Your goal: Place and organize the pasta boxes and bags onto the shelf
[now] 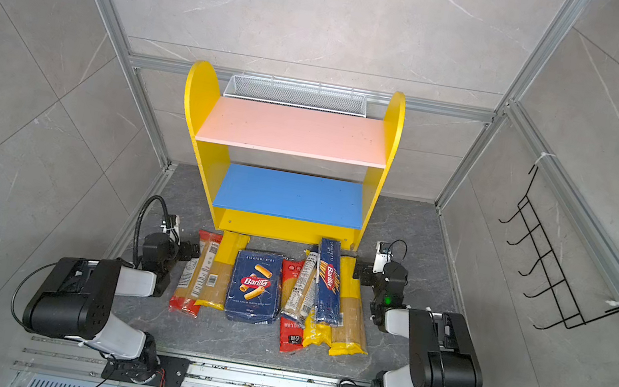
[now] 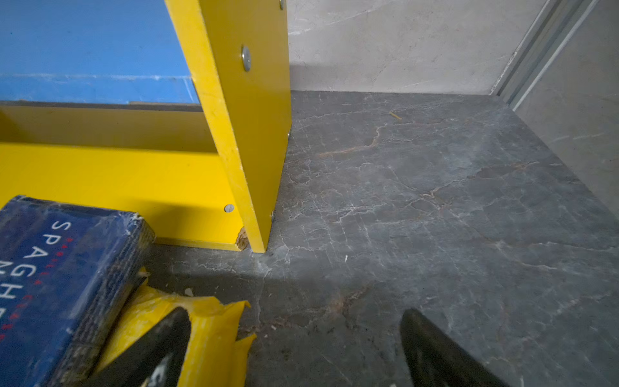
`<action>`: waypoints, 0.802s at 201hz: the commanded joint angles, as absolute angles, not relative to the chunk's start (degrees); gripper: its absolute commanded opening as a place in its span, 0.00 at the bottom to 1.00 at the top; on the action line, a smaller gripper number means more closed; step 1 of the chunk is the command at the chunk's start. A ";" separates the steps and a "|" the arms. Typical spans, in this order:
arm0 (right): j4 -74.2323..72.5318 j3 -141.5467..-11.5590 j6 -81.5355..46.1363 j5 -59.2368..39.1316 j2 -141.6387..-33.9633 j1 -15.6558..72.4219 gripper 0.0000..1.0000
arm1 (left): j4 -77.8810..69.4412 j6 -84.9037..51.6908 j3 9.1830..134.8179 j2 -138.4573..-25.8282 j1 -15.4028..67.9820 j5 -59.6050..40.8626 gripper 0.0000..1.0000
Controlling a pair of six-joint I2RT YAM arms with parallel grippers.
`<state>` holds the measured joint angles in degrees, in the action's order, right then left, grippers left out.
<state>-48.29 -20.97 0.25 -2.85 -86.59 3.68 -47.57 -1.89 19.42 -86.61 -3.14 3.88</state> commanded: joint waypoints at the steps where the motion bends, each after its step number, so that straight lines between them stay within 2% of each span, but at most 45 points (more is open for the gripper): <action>1: -49.29 -21.05 1.23 -3.34 -86.84 3.92 1.00 | -48.95 -0.44 20.65 -86.22 -3.06 2.90 1.00; 161: -49.14 -21.05 1.12 -3.33 -86.84 3.94 1.00 | -48.34 -0.61 21.01 -86.30 -3.42 2.11 1.00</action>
<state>-48.31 -20.97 0.25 -2.85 -86.59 3.68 -47.55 -1.89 19.42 -86.61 -3.16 3.66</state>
